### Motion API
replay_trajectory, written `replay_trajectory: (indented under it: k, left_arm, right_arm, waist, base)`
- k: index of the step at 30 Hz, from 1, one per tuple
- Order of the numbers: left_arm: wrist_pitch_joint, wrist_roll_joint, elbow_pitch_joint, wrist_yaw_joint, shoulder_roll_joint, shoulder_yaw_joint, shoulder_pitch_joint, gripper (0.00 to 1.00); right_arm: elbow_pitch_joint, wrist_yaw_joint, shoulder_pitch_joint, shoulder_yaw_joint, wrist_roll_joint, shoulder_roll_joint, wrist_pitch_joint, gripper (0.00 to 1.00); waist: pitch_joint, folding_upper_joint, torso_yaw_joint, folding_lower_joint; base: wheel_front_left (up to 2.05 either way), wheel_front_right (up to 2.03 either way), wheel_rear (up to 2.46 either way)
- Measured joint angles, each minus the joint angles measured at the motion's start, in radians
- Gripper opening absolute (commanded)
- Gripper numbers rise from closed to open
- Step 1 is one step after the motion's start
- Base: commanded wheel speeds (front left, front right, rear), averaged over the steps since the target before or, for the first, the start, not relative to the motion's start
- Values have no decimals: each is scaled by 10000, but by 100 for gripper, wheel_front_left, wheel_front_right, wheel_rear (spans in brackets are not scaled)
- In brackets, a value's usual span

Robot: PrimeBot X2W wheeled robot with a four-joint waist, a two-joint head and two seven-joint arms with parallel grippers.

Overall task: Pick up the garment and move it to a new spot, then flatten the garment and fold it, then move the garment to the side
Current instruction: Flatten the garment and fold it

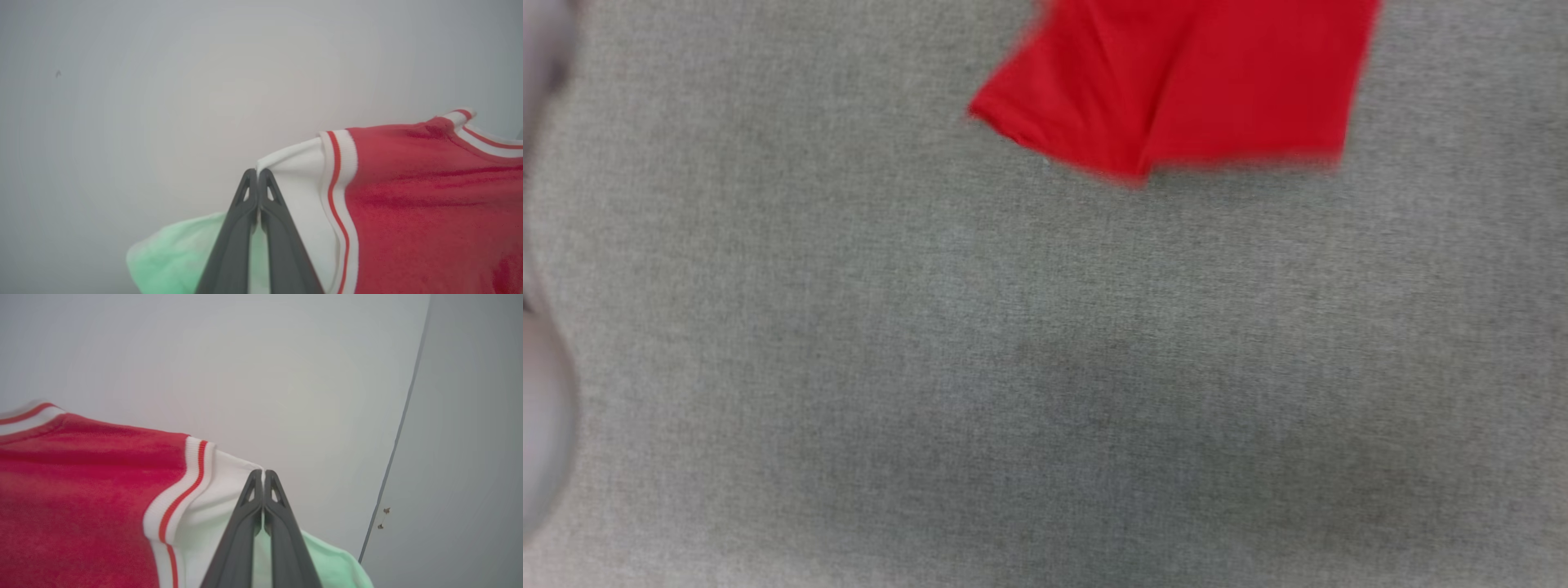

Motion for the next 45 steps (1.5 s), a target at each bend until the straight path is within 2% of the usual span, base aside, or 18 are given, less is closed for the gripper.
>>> replay_trajectory:
  k: [4, 7, 14, 20, 23, 24, 27, 34, 39, 45]
  left_arm:
    - [-111, 203, -100, 265, 134, 650, -949, 0]
    - [-153, 493, -497, 240, 337, 1434, -1223, 0]
    - [-150, 1060, -809, -211, 222, 2230, 590, 0]
    - [-150, 1072, -1081, -491, 98, 2151, 2530, 0]
    - [-151, 867, -2002, -499, 201, 1987, 3777, 0]
    - [-151, 867, -2002, -499, 201, 1987, 3777, 0]
    - [-151, 165, -3521, -502, 685, 1753, 5841, 0]
    - [-151, -587, -5923, -502, 1776, 1684, 8925, 0]
    - [-151, -518, -6790, -502, 2159, 2113, 10414, 0]
    - [-151, 88, -7929, -416, 2604, 2917, 12751, 0]
  right_arm:
    - [247, 0, -732, -201, -115, 301, -366, 0]
    - [157, 0, -915, -255, -130, 399, -458, 0]
    - [-821, -2, 285, 284, -188, -92, -500, 0]
    - [-2401, -2, 2337, 817, 274, -1014, -274, 0]
    - [-3325, -2, 3607, 1095, 491, -1505, -151, 0]
    - [-3325, -2, 3607, 1095, 491, -1505, -151, 0]
    - [-4612, -2, 5334, 1407, 669, -2151, 163, 0]
    - [-7014, -2, 8093, 1415, 1212, -3498, 1279, 0]
    - [-8431, -2, 9540, 1256, 1517, -4236, 2130, 0]
    - [-10132, -2, 11519, 654, 1710, -5093, 3124, 0]
  waist:
    - [-160, 0, -147, 0]
    - [-306, 0, -254, 0]
    - [-843, 0, -288, 0]
    - [-1349, 0, -252, 0]
    - [-1624, 0, -253, 0]
    - [-1624, 0, -253, 0]
    - [-2030, 0, -285, 0]
    - [-2782, 0, -358, 0]
    - [-3199, 0, -396, 0]
    - [-3774, 0, -507, 0]
  base:
    - [0, 0, 0]
    - [0, 0, 0]
    - [0, 0, 0]
    - [0, 0, 0]
    - [0, 0, 0]
    - [0, 0, 0]
    - [0, 0, 0]
    - [0, 0, 0]
    - [0, 0, 0]
    - [0, 0, 0]
